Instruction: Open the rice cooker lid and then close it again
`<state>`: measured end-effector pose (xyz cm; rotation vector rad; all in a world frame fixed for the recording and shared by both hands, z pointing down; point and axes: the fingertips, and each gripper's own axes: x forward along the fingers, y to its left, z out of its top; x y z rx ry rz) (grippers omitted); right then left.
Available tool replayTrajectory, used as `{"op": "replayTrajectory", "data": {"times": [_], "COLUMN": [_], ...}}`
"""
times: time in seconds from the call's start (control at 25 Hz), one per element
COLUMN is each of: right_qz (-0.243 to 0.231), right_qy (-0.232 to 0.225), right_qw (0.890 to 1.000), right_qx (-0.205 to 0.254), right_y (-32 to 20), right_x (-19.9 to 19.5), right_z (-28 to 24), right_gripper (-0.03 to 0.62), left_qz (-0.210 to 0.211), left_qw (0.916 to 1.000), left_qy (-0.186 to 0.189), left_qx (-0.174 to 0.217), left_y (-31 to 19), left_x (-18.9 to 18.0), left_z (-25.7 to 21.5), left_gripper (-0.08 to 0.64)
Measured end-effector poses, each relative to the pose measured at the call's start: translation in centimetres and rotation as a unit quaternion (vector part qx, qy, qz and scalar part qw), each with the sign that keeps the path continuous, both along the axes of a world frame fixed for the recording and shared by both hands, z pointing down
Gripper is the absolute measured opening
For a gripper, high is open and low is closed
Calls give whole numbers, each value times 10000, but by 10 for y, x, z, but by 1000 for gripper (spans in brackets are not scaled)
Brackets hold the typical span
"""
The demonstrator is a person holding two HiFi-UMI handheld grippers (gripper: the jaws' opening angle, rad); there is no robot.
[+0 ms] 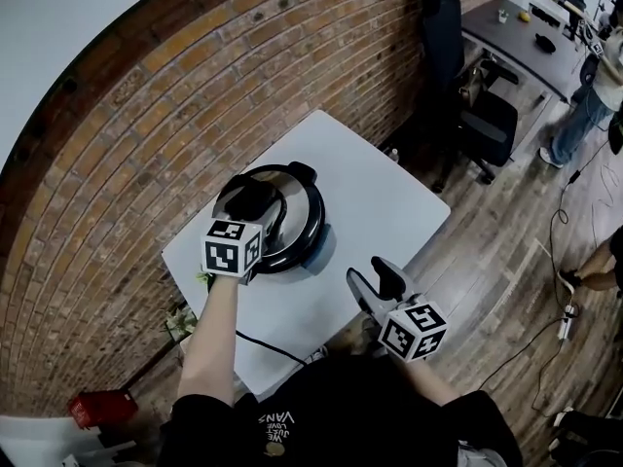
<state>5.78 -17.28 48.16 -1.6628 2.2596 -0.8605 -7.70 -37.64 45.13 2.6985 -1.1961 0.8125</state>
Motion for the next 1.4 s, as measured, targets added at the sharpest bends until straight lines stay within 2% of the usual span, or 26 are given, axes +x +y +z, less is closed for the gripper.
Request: {"op": "replayTrajectory", "data": {"times": [0.28,0.4,0.6,0.8,1.08,1.28,1.4], "right_qz": [-333,-576,-1237,-1656,-2156,-2370,-2429], "right_qy": [71,155,407,501,661,985,1212], "right_qw": [9994,9981,9909,9840,9719,9641,9597], "right_qx": [99,171,350,429,675,687,732], "right_y": [-5,-10,-22,-37,-34,-11,7], "right_x": [13,19,26,20,-13,-30,-34], "right_z": [-5,-10,-16,-18,-27,-24,-23], "right_gripper": [237,238,238,238,236,232,212], "left_qz": [24,-173,-803,-1458,-2227,-2451,-2565], "left_qw": [9999,9983,9863,9731,9551,9509,9479], "left_qy": [143,334,750,833,937,1089,1155], "left_qx": [18,456,1227,1577,1715,1548,1494], "left_y": [4,8,39,96,171,219,249], "left_x": [1,-9,-34,-66,-107,-117,-118], "left_z": [1,-12,-42,-51,-46,-33,-26], "left_gripper": [287,298,304,302,301,296,243]}}
